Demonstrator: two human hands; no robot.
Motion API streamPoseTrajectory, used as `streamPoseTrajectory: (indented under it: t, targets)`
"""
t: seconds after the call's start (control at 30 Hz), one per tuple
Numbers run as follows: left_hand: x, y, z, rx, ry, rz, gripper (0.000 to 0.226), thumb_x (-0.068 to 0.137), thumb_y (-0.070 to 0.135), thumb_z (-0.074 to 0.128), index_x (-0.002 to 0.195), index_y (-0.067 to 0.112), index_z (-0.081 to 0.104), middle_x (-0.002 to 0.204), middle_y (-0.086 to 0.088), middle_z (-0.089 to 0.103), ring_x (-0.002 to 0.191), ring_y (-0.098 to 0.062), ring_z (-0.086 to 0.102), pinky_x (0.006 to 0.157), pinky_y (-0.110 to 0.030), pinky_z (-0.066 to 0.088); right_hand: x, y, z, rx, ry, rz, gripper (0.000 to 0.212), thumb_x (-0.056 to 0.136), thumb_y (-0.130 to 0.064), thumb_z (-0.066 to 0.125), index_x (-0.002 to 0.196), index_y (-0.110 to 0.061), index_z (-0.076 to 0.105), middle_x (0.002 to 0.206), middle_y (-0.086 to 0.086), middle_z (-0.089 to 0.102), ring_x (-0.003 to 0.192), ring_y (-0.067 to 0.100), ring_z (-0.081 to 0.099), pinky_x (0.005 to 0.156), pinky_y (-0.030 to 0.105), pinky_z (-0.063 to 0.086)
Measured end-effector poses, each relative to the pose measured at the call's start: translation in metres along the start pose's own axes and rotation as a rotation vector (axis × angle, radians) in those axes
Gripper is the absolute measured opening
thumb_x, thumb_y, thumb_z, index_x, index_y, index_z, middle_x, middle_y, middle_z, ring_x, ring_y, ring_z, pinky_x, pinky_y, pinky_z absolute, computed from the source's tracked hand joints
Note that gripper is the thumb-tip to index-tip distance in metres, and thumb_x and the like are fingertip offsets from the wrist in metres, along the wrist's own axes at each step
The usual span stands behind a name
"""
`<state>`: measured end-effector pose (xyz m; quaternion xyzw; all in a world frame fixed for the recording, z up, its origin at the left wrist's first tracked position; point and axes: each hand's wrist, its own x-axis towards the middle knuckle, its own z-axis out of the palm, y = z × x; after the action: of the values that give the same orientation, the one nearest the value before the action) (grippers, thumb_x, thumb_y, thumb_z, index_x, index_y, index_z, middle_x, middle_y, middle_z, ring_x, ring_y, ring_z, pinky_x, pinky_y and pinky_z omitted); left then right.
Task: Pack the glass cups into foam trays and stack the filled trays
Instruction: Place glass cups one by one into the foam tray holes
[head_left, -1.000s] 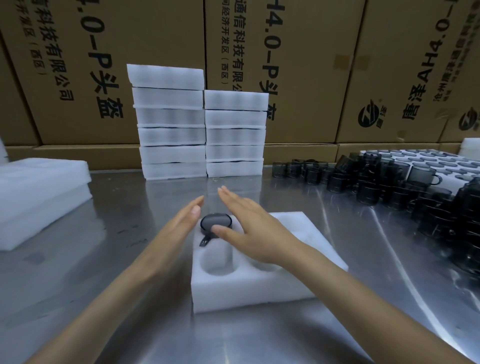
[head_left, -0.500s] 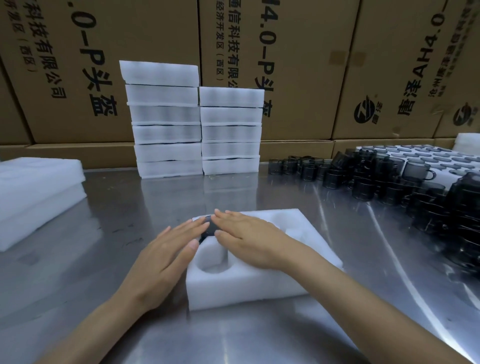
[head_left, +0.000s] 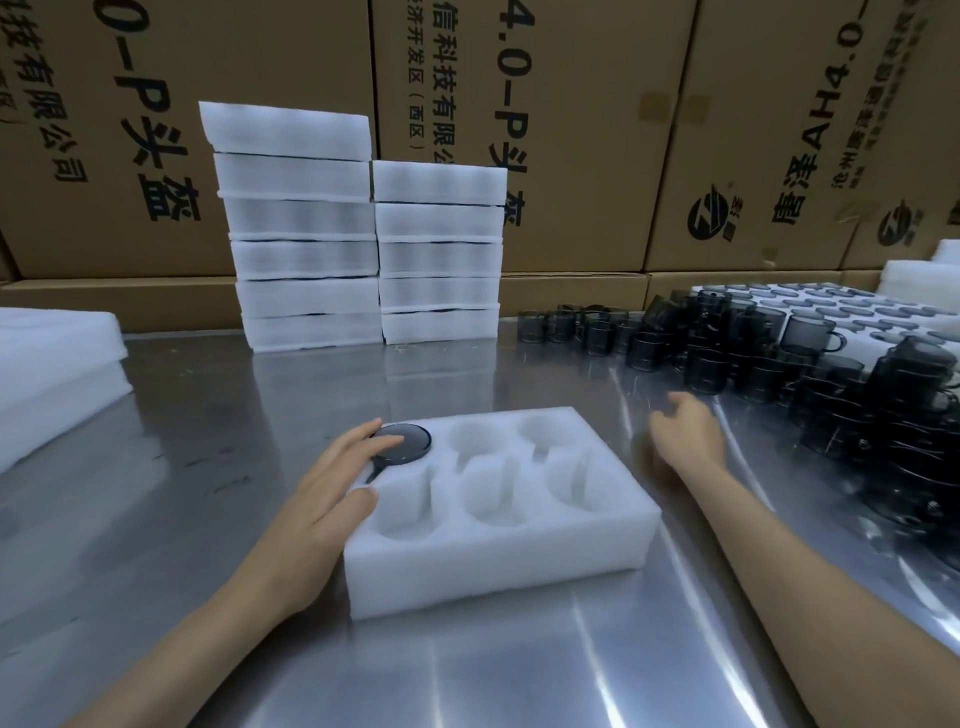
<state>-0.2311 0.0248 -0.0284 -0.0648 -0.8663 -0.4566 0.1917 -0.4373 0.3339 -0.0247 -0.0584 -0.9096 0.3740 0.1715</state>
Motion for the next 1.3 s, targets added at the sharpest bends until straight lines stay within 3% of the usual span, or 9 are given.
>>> streamPoseTrajectory:
  t: [0.2,0.33,0.43,0.63,0.77,0.93,1.1,1.2,1.3]
  targets:
    - [0.014,-0.002,0.004,-0.037,0.021,-0.018,0.054,0.079,0.032,0.038,0.133,0.037,0.042,0.148,0.023,0.03,0.135,0.011,0.023,0.109,-0.014,0.018,0.037,0.012,-0.001,-0.085,0.072,0.062,0.057,0.095,-0.021,0.045,0.147,-0.008,0.026,0.156,0.004,0.019,0.124,0.036,0.046,0.097,0.041,0.038]
    - [0.016,-0.008,0.004,-0.06,0.024,-0.003,0.056,0.078,0.042,0.043,0.134,0.039,0.041,0.146,0.032,0.029,0.134,0.016,0.022,0.101,-0.001,0.018,0.061,0.021,0.0,-0.158,0.107,0.04,0.057,0.095,-0.019,0.045,0.146,-0.008,0.024,0.158,0.0,0.012,0.116,0.038,0.05,0.089,0.042,0.041]
    - [0.016,-0.013,0.004,-0.048,0.021,0.013,0.062,0.072,0.058,0.04,0.132,0.045,0.042,0.141,0.041,0.029,0.133,0.017,0.021,0.097,0.004,0.019,0.076,0.027,0.001,-0.156,0.144,0.024,0.056,0.093,-0.017,0.046,0.145,-0.009,0.027,0.157,-0.001,0.015,0.116,0.039,0.05,0.091,0.043,0.04]
    - [0.022,-0.022,0.001,-0.037,-0.003,0.026,0.059,0.073,0.058,0.04,0.132,0.049,0.042,0.141,0.041,0.028,0.135,0.015,0.021,0.1,-0.001,0.021,0.087,0.033,0.003,-0.285,0.102,-0.003,0.053,0.096,-0.015,0.046,0.145,-0.009,0.028,0.156,0.002,0.018,0.122,0.036,0.044,0.088,0.043,0.041]
    - [0.021,-0.021,0.001,-0.061,-0.018,0.019,0.06,0.074,0.059,0.04,0.133,0.048,0.042,0.142,0.04,0.028,0.135,0.014,0.02,0.102,-0.004,0.021,0.081,0.03,0.002,-0.337,0.172,-0.061,0.042,0.094,-0.015,0.054,0.133,-0.007,0.042,0.138,0.013,0.035,0.112,0.039,0.047,0.078,0.043,0.042]
    - [0.02,-0.016,0.002,-0.079,-0.025,-0.003,0.064,0.071,0.059,0.039,0.134,0.045,0.04,0.143,0.04,0.026,0.135,0.015,0.018,0.108,-0.018,0.019,0.061,0.026,-0.003,-0.34,0.238,-0.106,0.038,0.091,-0.032,0.06,0.12,-0.008,0.052,0.12,0.015,0.043,0.103,0.036,0.051,0.073,0.04,0.042]
    - [0.019,-0.013,0.002,-0.073,-0.046,-0.017,0.056,0.077,0.049,0.04,0.132,0.046,0.039,0.147,0.033,0.023,0.134,0.017,0.017,0.1,0.0,0.016,0.034,0.027,-0.014,-0.214,0.293,-0.181,0.025,0.093,-0.033,0.057,0.102,-0.01,0.063,0.108,0.011,0.049,0.092,0.031,0.053,0.068,0.034,0.035]
    - [0.019,-0.013,0.002,-0.069,-0.068,-0.027,0.05,0.082,0.035,0.038,0.131,0.045,0.038,0.148,0.03,0.021,0.134,0.017,0.016,0.098,0.002,0.015,0.011,0.021,-0.019,-0.032,0.311,-0.244,0.019,0.094,-0.027,0.055,0.098,-0.011,0.063,0.107,0.008,0.053,0.084,0.021,0.05,0.068,0.033,0.038]
    - [0.018,-0.011,0.001,-0.067,-0.086,-0.031,0.051,0.081,0.036,0.037,0.132,0.044,0.038,0.149,0.03,0.02,0.134,0.018,0.015,0.096,0.005,0.015,-0.01,-0.003,-0.028,0.127,0.292,-0.376,0.012,0.093,-0.023,0.056,0.095,-0.013,0.062,0.1,0.004,0.058,0.084,0.017,0.053,0.071,0.035,0.042]
